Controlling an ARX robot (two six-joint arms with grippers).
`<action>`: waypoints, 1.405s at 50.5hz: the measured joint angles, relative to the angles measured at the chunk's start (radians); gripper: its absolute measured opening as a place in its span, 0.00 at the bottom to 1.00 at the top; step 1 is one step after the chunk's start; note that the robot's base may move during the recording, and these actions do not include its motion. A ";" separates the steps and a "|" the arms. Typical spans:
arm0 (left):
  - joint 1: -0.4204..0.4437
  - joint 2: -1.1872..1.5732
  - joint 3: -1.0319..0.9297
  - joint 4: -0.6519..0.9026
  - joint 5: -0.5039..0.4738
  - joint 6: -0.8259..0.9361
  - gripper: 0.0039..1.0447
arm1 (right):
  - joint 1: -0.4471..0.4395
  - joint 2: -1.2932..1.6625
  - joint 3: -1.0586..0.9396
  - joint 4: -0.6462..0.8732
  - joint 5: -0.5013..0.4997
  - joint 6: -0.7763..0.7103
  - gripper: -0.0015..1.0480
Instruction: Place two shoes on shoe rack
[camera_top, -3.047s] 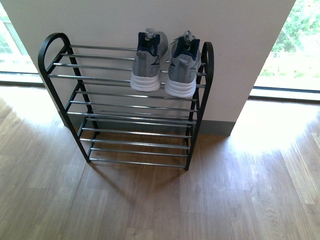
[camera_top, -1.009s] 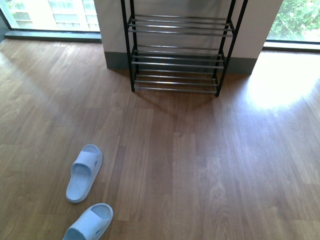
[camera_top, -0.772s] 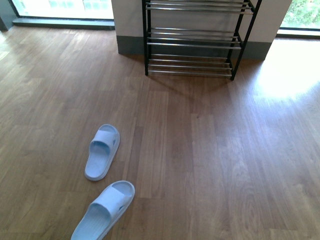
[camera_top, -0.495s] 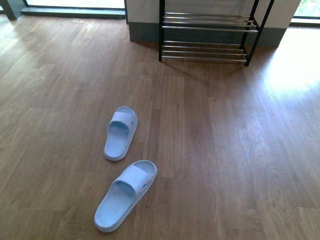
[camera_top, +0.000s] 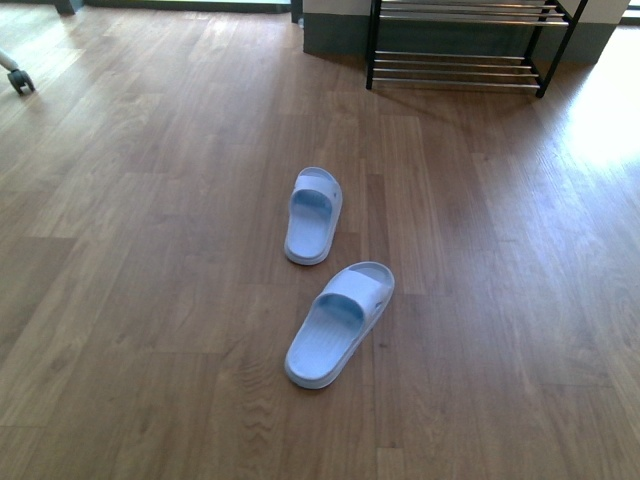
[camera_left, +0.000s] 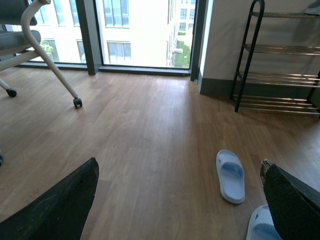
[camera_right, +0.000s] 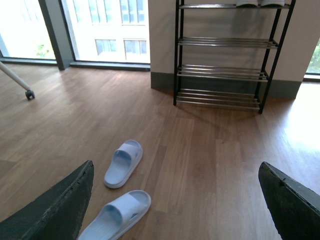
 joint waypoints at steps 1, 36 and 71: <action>0.000 0.000 0.000 0.000 0.000 0.000 0.91 | 0.000 0.000 0.000 0.000 0.001 0.000 0.91; 0.000 0.000 0.000 0.000 -0.001 0.000 0.91 | 0.000 0.000 0.000 -0.001 -0.003 0.002 0.91; 0.000 0.000 0.000 0.000 0.000 0.000 0.91 | 0.000 -0.001 0.000 -0.001 0.000 0.002 0.91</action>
